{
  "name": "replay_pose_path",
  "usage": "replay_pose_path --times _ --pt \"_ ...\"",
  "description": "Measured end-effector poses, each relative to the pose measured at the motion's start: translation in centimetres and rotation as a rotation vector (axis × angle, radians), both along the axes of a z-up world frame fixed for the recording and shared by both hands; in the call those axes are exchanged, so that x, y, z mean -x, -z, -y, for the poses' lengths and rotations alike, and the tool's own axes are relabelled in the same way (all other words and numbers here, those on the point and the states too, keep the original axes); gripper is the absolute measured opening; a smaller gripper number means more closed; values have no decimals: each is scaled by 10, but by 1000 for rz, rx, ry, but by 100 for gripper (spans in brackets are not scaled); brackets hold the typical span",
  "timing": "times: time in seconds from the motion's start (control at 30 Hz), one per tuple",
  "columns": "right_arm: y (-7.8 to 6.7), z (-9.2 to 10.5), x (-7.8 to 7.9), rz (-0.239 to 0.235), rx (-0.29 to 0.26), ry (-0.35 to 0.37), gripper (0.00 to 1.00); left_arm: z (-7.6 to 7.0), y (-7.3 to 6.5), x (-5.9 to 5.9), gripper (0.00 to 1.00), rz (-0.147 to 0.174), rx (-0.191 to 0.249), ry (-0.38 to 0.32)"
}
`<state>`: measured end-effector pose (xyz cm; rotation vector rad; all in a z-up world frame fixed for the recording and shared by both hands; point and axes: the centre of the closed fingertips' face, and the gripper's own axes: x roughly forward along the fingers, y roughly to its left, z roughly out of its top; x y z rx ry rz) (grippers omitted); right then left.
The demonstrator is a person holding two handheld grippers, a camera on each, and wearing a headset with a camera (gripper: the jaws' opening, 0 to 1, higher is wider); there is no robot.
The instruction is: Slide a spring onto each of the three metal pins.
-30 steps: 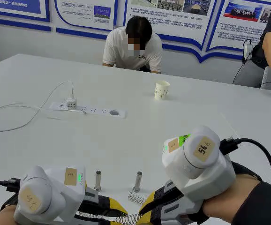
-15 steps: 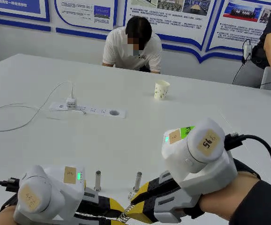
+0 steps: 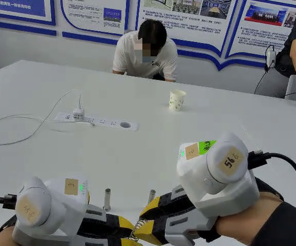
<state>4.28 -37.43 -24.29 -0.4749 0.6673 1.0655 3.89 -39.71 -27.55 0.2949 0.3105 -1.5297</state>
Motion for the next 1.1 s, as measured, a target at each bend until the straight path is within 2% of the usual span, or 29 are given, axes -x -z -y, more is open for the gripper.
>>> replay_pose_path --times 0.43,0.73,0.9,1.1 --pt "-5 -3 -2 -1 -53 22 12 2 -6 0 10 -11 36 -13" --pt "-6 -7 -3 10 -53 16 12 2 -6 -3 11 1 34 -20" --pt "-8 -3 -6 12 -53 29 12 0 -5 -6 21 10 25 -33" --pt "-10 6 -9 16 -52 50 12 -5 -8 -10 26 6 27 -48"
